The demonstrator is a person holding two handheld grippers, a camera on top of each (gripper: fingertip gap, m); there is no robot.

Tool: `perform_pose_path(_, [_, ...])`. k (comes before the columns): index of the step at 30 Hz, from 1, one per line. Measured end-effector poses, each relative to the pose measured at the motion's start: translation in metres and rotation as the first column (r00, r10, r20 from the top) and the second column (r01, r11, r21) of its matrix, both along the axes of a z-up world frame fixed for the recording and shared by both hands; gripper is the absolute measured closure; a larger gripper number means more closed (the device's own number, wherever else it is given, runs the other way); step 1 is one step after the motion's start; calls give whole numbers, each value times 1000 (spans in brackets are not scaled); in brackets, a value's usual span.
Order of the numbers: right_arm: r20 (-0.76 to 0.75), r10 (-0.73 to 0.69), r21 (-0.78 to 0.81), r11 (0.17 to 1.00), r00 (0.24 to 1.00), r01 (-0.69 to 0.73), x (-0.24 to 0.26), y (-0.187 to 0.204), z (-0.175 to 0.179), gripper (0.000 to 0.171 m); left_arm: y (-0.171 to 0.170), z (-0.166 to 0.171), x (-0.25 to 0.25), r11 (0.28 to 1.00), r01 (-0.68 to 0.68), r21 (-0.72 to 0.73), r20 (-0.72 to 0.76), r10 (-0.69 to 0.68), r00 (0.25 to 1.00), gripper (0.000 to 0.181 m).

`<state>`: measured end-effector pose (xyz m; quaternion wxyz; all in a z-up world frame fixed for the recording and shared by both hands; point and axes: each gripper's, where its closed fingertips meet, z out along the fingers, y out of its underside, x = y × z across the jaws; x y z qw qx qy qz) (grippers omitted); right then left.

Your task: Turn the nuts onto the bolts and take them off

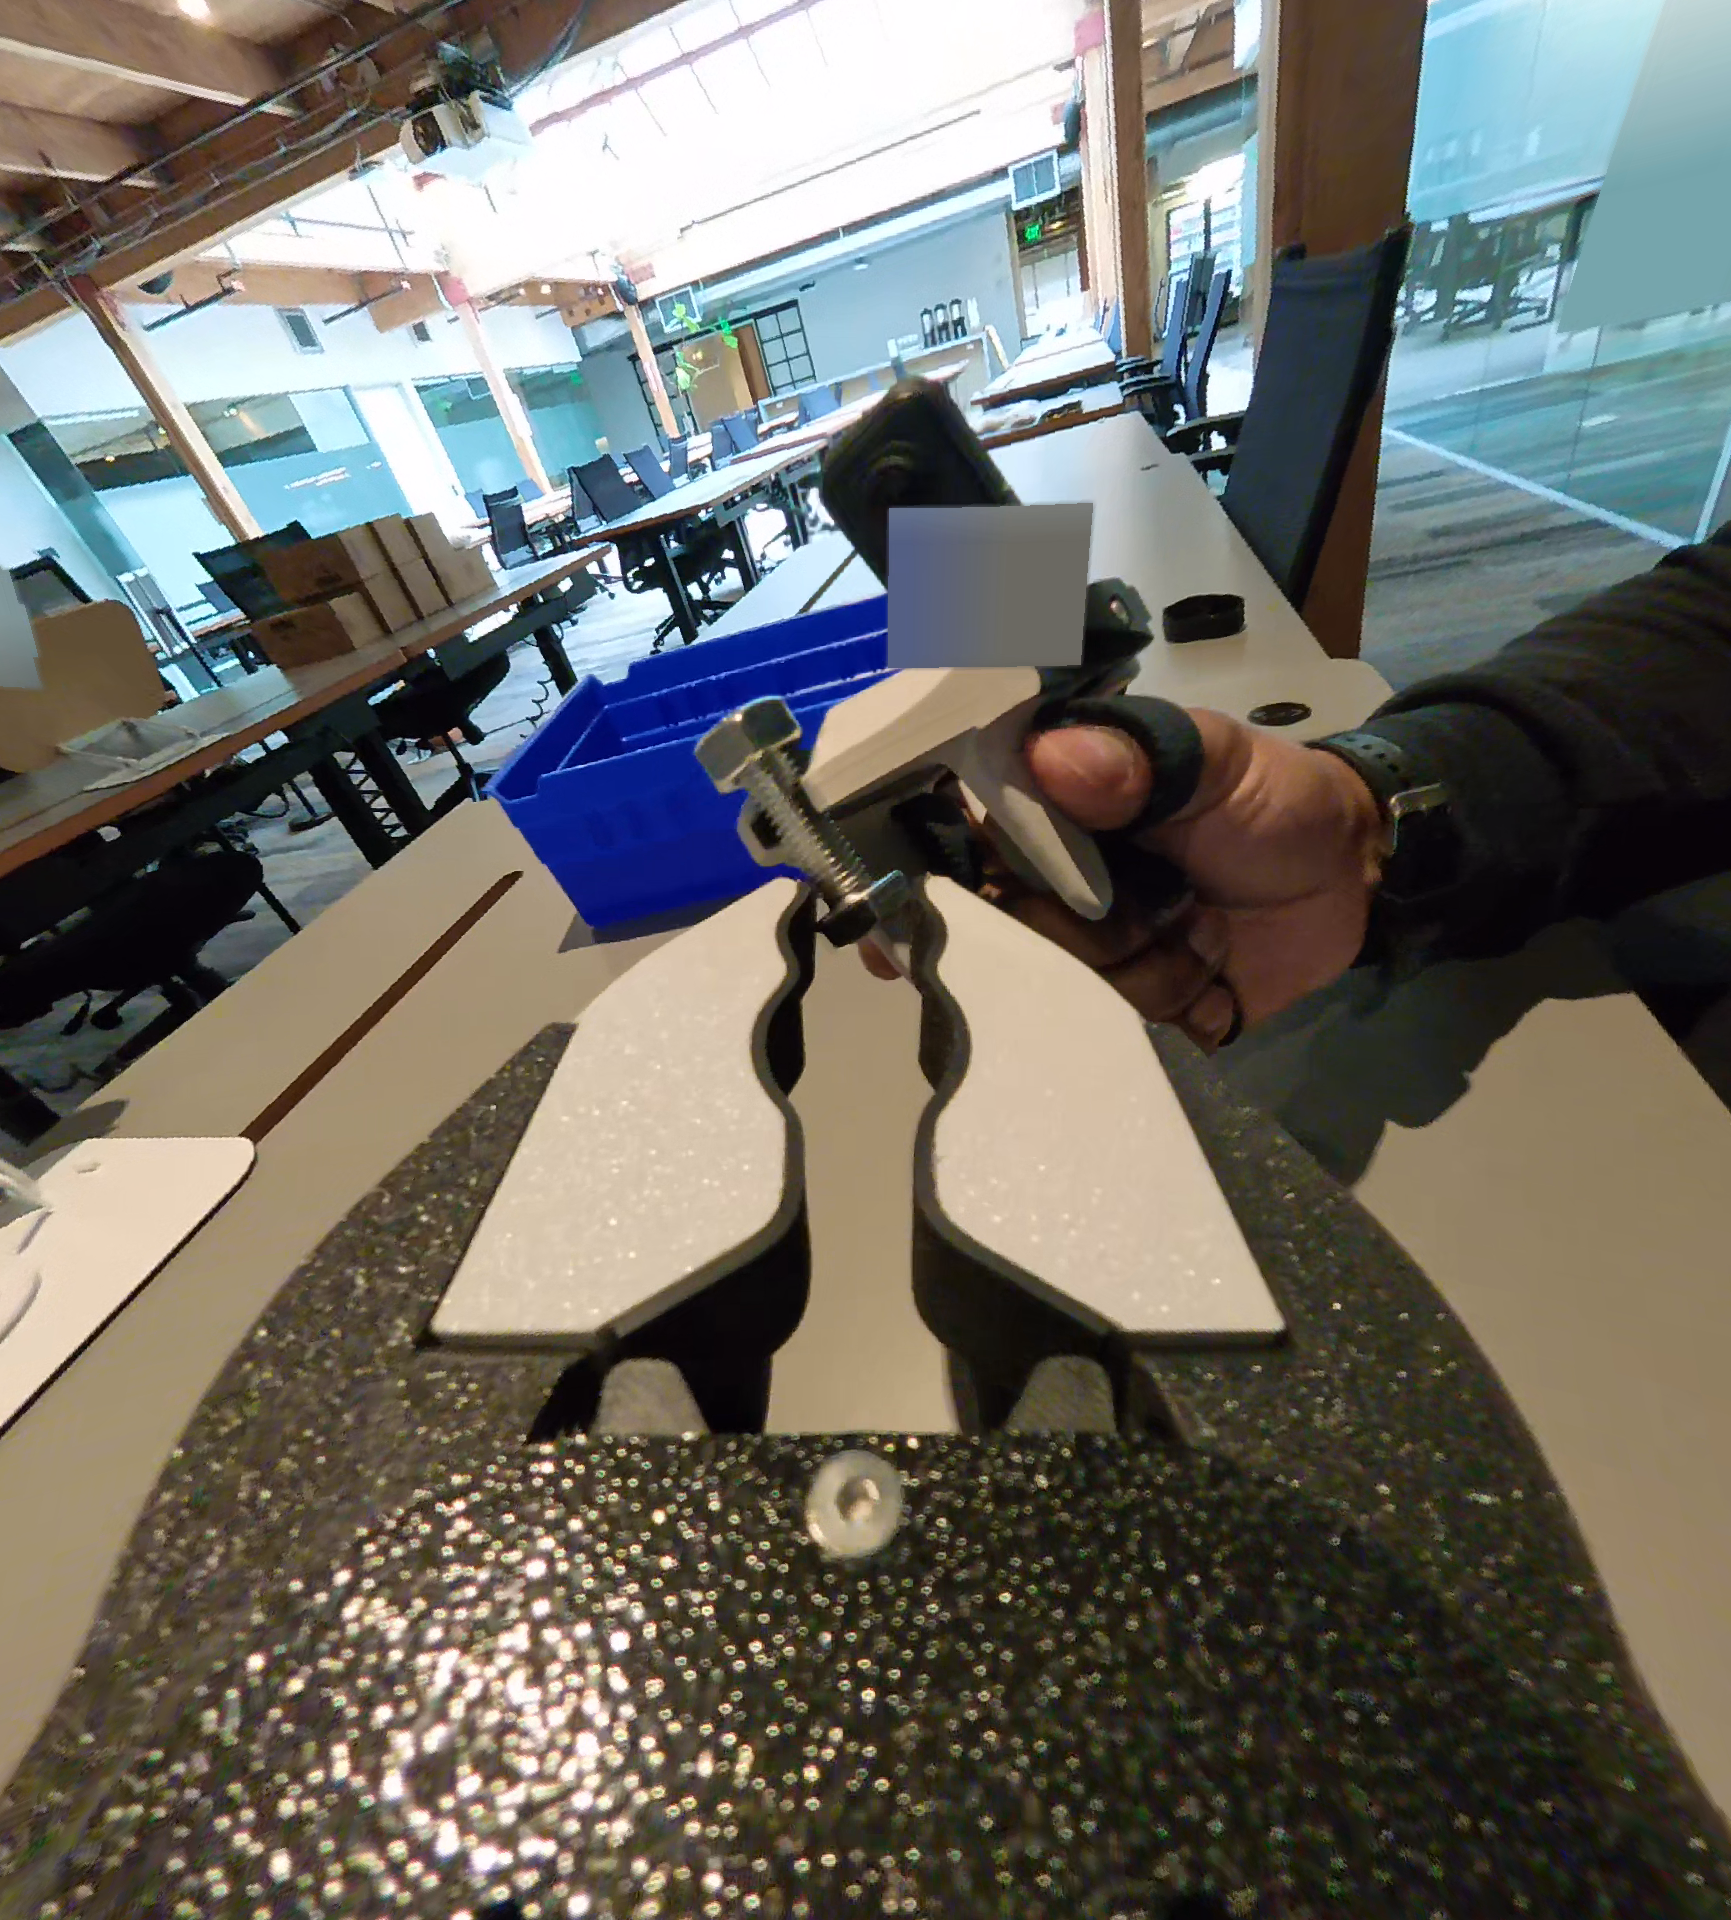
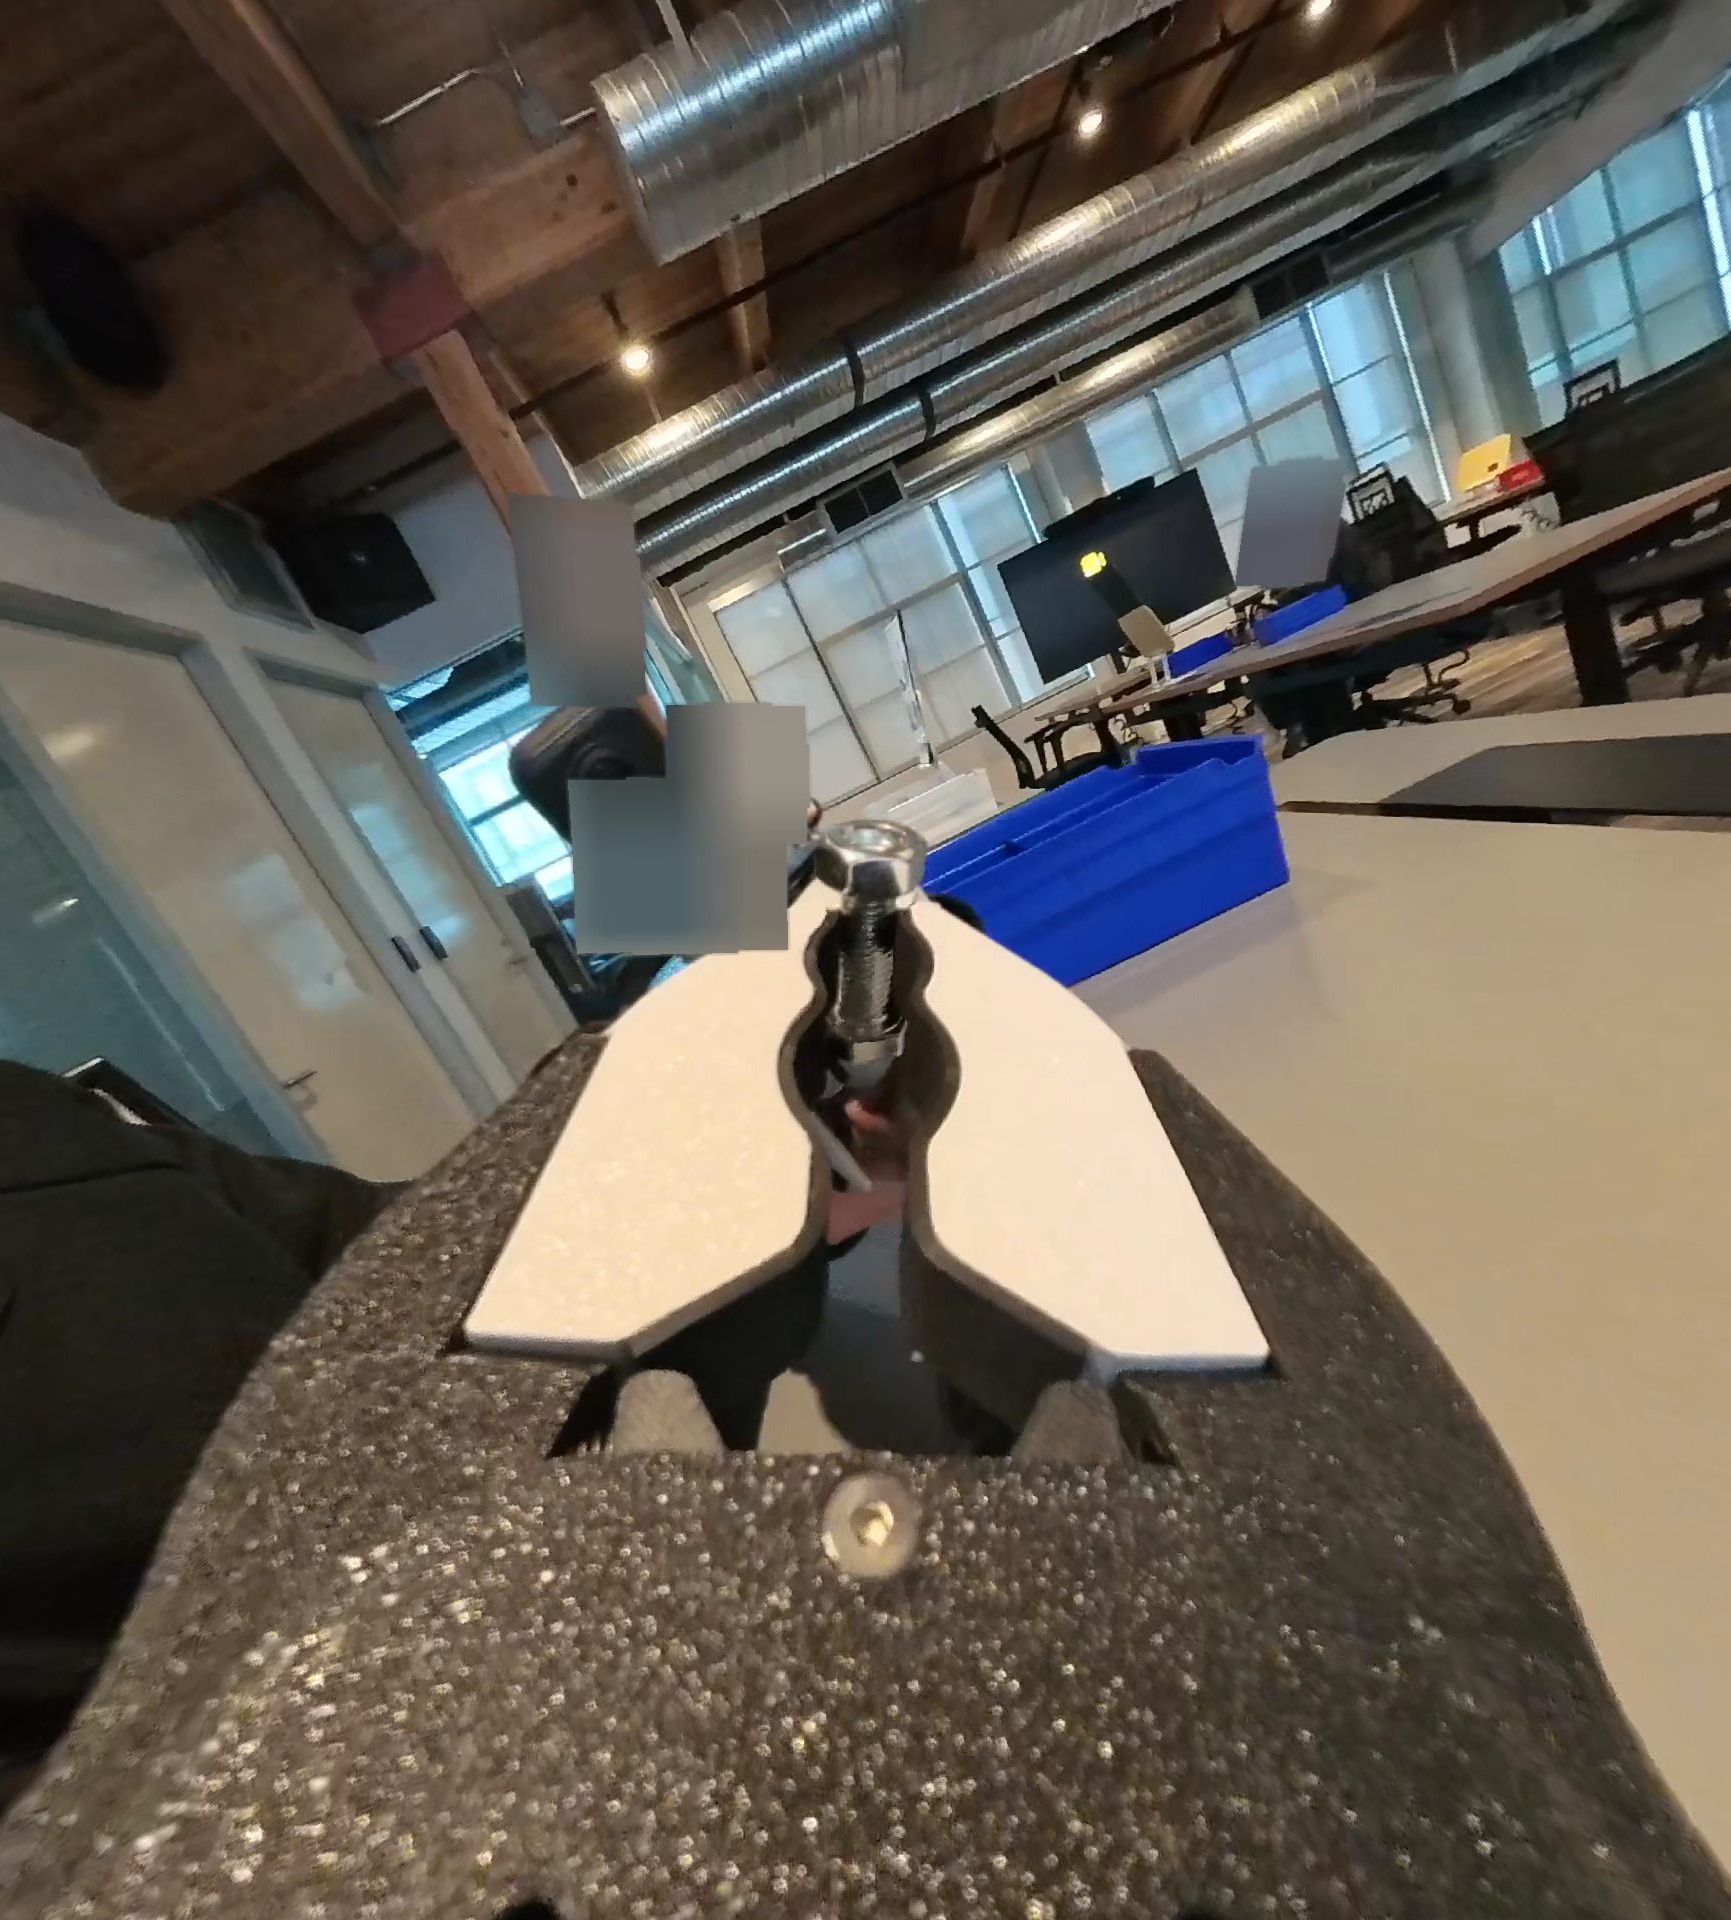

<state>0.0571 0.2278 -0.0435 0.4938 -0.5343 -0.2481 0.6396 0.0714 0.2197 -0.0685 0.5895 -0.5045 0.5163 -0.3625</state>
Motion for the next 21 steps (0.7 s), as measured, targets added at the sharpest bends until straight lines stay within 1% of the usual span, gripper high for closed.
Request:
perform_pose_path(3, [0,-25,38,999,1000,25,1,-1,2,162,-1,3,1,999,21,-36,35,-20,999,164])
perform_pose_path(6, [1,-52,81,995,999,52,2,-3,5,162,-3,7,1,990,71,-125,103,-58,993,163])
perform_pose_path(11, [48,-95,165,983,994,85,0,-6,4,162,-6,9,0,945,152,-290,189,-99,977,161])
perform_pose_path(13, [67,-98,190,978,993,84,-1,-8,3,162,-7,8,-1,930,170,-325,209,-105,972,161])
perform_pose_path(17, [88,-104,206,975,991,84,-3,-9,1,162,-5,5,-3,944,133,-303,174,-82,981,161])
perform_pose_path(19, [74,-108,209,974,991,91,-1,-8,4,162,-1,-1,-3,952,88,-293,125,-53,991,153])
perform_pose_path(21, [63,-112,215,972,992,97,2,-8,7,162,0,-6,-2,958,65,-280,87,-43,995,151])
